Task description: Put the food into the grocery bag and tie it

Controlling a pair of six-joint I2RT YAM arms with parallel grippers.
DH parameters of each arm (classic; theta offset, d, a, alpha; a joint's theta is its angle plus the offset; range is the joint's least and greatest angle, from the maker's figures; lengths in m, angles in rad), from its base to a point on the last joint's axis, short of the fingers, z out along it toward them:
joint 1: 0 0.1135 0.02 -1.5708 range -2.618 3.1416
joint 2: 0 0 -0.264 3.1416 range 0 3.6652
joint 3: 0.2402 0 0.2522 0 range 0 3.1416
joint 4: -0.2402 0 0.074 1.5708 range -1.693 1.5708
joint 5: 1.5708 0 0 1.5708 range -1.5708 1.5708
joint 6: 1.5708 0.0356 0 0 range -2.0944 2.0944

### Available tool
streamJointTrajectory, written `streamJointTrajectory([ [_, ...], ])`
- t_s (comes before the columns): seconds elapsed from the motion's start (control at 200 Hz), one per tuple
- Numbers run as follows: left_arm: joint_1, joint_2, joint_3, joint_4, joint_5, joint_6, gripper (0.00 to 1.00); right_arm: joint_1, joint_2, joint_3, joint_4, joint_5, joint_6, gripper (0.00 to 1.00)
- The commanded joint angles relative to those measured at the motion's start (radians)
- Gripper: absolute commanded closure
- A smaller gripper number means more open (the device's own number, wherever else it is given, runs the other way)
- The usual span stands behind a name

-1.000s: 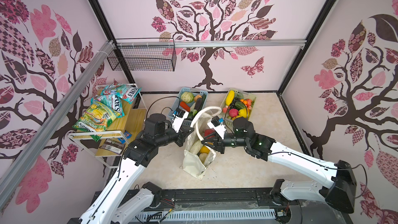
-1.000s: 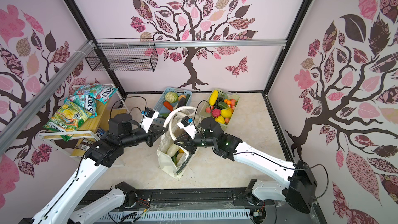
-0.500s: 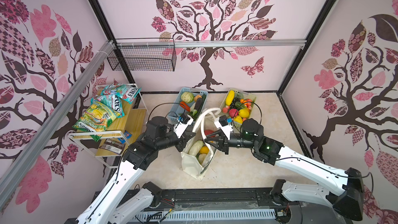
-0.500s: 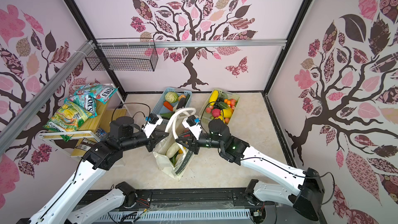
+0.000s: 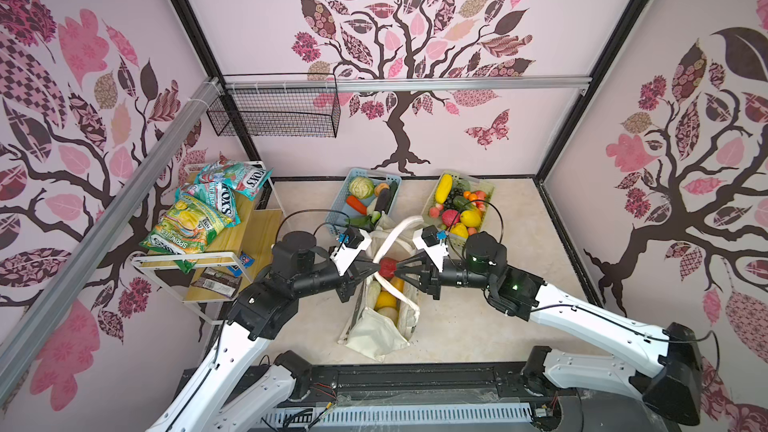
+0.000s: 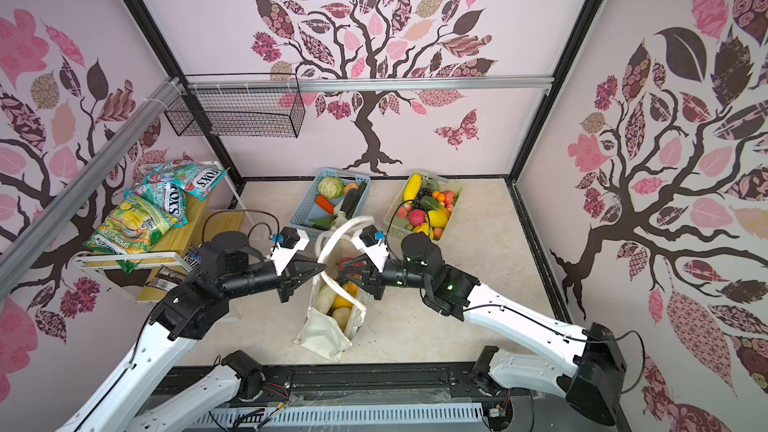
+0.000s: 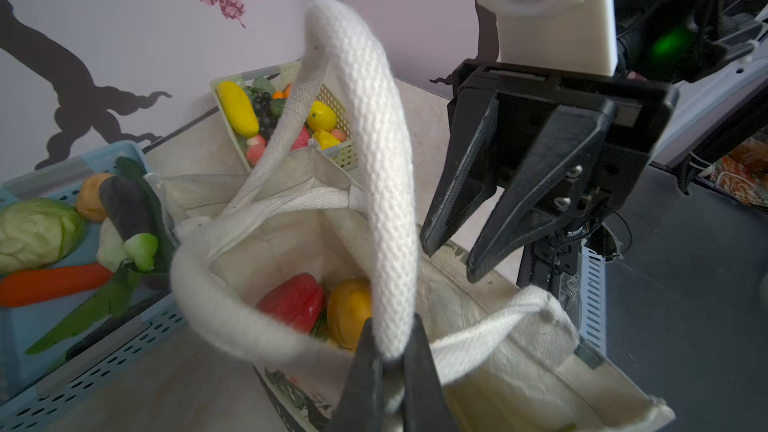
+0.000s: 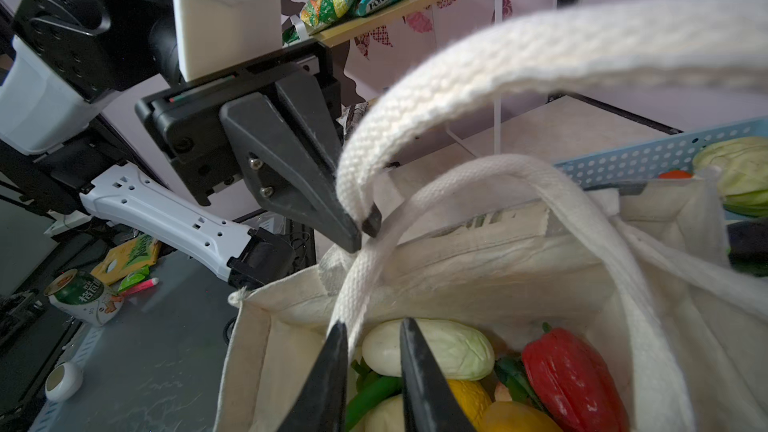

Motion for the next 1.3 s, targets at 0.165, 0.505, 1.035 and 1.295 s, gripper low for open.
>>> streamJointTrajectory([
  [0.165,-0.001,0.043,0.027,-0.015,-0.009,-0.017,0.76,0.002,-0.036,-0.01,0.018,0.034,-0.024,0.73],
  [0.505,0.034,-0.026,0.048,0.005,-0.079,-0.064,0.38,0.001,0.02,0.013,0.023,0.121,-0.028,0.66],
  [1.035,0.253,-0.044,0.074,0.044,0.149,-0.158,0.27,0.002,0.131,0.106,0.044,0.146,-0.039,0.6],
  [1.295,0.261,-0.061,0.068,0.176,-0.012,-0.297,0.25,0.001,0.195,0.225,0.02,0.238,-0.02,0.59],
])
